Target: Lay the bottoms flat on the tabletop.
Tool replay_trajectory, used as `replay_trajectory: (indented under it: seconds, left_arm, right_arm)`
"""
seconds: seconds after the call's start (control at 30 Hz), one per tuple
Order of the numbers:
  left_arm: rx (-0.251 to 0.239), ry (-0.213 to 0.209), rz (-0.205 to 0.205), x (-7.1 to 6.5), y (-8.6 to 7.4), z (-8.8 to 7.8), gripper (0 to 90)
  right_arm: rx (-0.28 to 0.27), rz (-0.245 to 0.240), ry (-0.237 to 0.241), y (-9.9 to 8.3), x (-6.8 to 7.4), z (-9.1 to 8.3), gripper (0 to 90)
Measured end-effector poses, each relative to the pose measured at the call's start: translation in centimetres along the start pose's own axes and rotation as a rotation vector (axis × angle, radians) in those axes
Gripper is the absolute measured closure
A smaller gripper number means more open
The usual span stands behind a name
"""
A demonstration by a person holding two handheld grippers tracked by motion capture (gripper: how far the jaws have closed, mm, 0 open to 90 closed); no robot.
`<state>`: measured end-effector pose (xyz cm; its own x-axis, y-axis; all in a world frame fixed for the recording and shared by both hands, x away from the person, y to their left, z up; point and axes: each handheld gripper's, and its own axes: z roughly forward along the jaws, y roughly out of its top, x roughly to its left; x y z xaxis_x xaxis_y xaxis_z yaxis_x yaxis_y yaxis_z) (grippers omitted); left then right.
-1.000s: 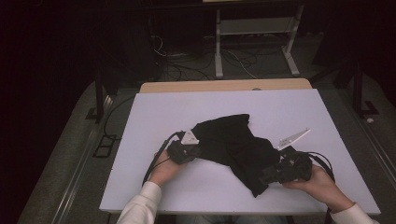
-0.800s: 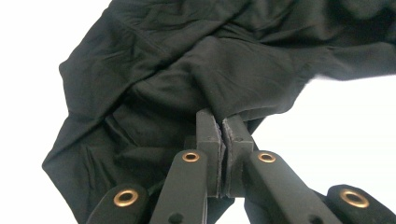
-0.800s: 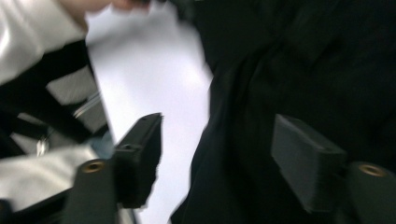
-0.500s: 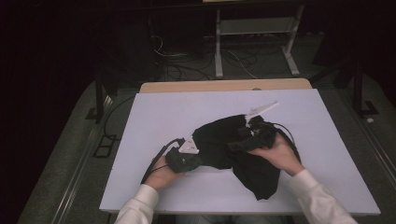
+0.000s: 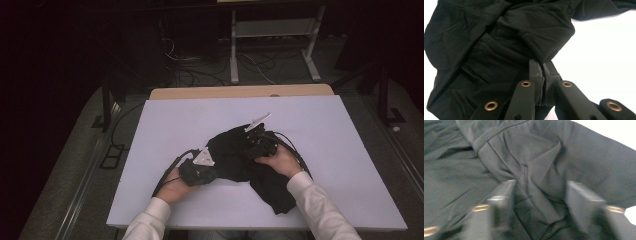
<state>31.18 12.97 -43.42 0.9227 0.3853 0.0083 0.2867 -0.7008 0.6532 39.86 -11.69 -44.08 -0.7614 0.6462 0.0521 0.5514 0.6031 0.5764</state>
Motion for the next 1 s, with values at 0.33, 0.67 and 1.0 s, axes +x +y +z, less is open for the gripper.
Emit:
replay_trajectory:
  seconds: [0.33,0.67,1.0]
  left_arm:
    - [-0.033,0.069,-0.039,0.9,0.4,-0.9,73.4]
    - [-0.172,0.315,-0.135,5.4,2.7,-1.0,35.5]
    - [-0.205,0.297,-0.089,7.8,5.0,-1.0,32.4]
  right_arm:
    - [-0.077,0.075,0.089,2.4,-1.9,-2.0,83.0]
    - [-0.105,0.030,0.197,7.4,-2.1,-3.6,82.9]
    - [-0.094,0.027,0.275,9.5,-2.3,-4.2,82.9]
